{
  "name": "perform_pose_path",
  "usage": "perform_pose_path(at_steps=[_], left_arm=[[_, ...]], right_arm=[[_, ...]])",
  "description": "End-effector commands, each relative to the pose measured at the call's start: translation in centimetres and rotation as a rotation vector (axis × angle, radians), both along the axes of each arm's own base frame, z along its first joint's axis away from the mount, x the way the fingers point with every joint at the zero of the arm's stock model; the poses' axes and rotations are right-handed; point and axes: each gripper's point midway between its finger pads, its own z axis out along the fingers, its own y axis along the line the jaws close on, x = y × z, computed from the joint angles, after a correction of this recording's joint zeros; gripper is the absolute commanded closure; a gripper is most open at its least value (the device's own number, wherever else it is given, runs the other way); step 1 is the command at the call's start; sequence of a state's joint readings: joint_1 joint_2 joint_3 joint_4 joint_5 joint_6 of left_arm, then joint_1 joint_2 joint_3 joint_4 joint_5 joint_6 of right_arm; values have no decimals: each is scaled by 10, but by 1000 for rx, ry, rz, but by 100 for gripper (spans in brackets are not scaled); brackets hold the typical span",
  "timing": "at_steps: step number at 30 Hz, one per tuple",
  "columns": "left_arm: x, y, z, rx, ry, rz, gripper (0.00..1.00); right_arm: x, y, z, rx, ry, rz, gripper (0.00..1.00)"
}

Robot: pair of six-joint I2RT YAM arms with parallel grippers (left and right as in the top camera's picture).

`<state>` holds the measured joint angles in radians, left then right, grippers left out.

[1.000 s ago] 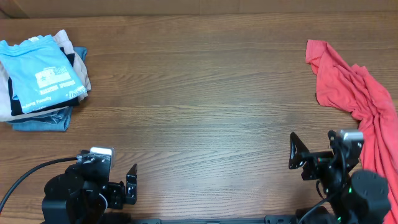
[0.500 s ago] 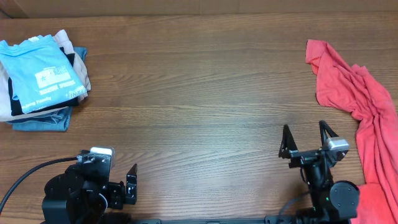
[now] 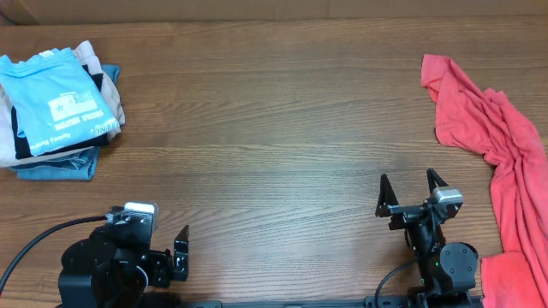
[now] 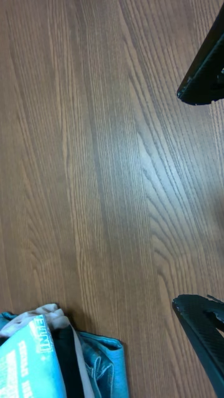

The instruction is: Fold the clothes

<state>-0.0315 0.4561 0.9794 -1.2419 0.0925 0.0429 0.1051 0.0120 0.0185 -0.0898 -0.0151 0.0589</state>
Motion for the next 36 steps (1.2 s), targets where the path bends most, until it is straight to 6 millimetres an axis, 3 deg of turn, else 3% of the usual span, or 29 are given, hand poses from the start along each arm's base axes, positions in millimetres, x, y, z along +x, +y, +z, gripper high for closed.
perform_pose_path(at_steps=[1,30,36], left_arm=[[0,1,-1,-8,-2,14,0],[0,1,-1,-8,-1,14,0],[15,2,-17,2,-21,20,0]], right_arm=[[1,-2,-3,-4,-1,-9,0],[1,-2,-3,-4,-1,-9,0],[1,-2,-3,-4,-1,-9,0]])
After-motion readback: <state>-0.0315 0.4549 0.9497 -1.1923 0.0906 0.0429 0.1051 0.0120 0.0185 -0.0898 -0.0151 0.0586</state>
